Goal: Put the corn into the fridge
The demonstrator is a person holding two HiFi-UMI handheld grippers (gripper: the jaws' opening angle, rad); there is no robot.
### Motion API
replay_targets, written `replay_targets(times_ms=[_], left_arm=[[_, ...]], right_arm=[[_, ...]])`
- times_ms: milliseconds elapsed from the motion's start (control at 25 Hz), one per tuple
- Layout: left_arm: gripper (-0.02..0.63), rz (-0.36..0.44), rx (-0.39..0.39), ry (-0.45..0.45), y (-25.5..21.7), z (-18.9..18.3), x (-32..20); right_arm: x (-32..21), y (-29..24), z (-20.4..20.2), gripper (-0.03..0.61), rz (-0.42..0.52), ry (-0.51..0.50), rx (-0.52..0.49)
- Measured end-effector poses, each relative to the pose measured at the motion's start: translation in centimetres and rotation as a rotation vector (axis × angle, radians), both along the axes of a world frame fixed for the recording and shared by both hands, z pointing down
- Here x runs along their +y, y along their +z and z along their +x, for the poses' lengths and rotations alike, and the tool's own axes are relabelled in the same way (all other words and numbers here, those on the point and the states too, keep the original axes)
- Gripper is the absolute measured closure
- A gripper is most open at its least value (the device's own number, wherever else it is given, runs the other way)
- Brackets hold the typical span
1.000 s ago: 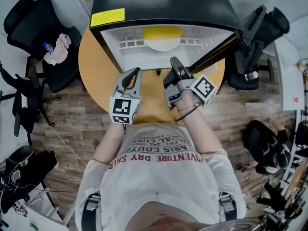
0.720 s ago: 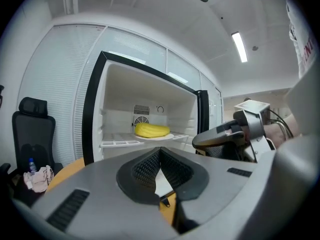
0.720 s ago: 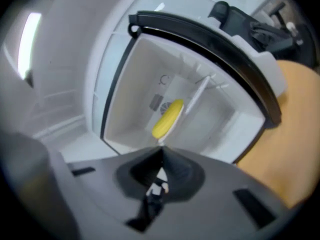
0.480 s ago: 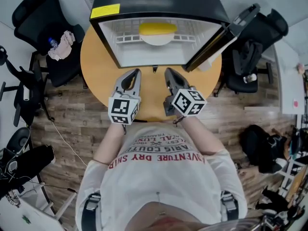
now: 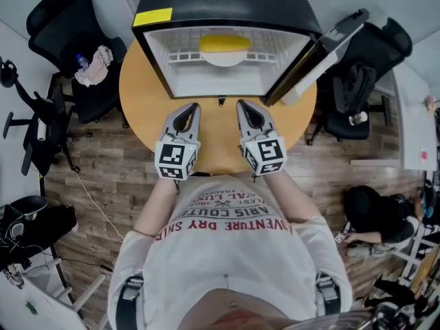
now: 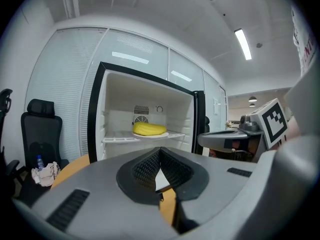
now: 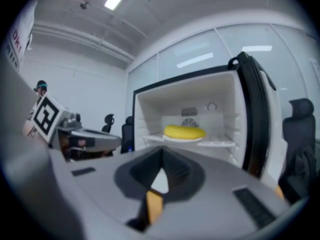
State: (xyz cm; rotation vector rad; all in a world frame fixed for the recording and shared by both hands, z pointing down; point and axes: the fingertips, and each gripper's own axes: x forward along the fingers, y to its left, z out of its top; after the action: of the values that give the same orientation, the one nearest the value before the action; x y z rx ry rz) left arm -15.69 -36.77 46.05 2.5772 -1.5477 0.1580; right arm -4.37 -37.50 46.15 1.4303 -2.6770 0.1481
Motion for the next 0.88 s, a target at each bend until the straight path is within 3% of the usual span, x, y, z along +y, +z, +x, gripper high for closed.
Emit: replay_targets(times_ms=[880], left_arm=[[0.586,-0.006,-0.02,0.021,-0.4,0.7,-1.5]], right_arm=[[-0.7,0.0,-0.4,0.551,0.025,-0.003,0.074]])
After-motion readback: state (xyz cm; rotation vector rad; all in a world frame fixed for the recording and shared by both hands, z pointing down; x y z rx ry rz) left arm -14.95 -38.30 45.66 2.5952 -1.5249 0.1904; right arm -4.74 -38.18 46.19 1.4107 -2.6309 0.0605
